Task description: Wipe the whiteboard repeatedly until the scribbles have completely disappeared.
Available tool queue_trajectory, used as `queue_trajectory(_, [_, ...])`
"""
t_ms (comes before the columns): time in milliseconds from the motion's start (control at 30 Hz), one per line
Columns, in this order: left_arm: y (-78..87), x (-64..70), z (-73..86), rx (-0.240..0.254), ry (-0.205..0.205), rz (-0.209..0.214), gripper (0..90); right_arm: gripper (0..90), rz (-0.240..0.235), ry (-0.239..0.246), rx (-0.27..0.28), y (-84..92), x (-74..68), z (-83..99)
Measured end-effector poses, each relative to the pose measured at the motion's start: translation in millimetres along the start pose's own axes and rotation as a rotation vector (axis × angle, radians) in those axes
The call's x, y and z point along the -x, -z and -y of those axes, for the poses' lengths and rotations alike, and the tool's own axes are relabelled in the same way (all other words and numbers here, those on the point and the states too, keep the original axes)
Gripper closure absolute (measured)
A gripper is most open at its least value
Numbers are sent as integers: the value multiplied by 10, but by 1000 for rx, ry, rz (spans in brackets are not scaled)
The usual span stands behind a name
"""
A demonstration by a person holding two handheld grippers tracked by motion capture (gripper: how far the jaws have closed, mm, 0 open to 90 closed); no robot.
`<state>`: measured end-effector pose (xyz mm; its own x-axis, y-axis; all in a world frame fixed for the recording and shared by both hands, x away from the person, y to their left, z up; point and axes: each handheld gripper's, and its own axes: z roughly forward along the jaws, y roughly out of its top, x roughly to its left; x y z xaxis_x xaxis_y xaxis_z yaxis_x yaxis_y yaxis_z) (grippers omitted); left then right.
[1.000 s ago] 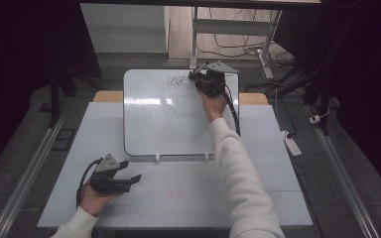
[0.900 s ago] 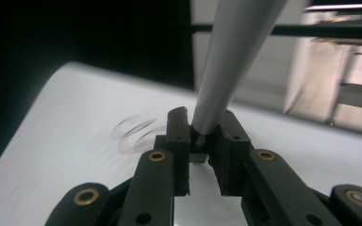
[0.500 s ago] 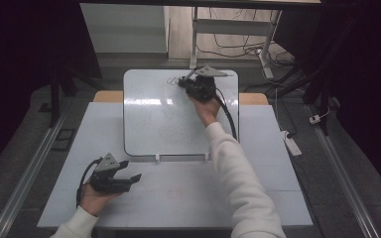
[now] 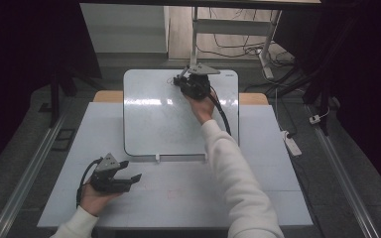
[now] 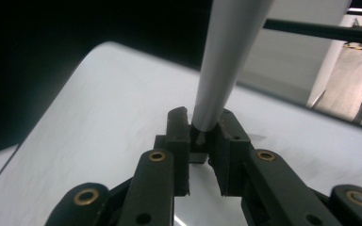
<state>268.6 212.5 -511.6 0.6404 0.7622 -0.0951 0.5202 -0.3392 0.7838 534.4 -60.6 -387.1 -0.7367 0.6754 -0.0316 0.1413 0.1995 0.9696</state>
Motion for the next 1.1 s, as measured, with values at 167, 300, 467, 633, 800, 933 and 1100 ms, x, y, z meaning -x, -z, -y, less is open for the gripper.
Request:
queue_trajectory(167, [2,-6,1,1,1,2,292,774,64,-52,38,28,90,-40])
queue_trajectory(300, [-5,-13,1,-1,2,3,292,774,-16,5,-15,-33,-92,36])
queue_trajectory(467, [11,1,2,4,-1,1,292,774,22,-30,14,-7,-8,-9])
queue_trajectory(633, [0,-12,1,1,1,4,292,774,-32,5,-15,-64,-188,70])
queue_trajectory(800, [16,2,2,5,-2,1,292,775,35,-60,48,-51,-25,-10])
queue_trajectory(933, [2,-10,1,1,1,5,292,775,30,-59,43,-74,-58,-3])
queue_trajectory(1100, [-1,-3,1,-1,-2,2,292,775,-14,-10,22,-141,-153,2])
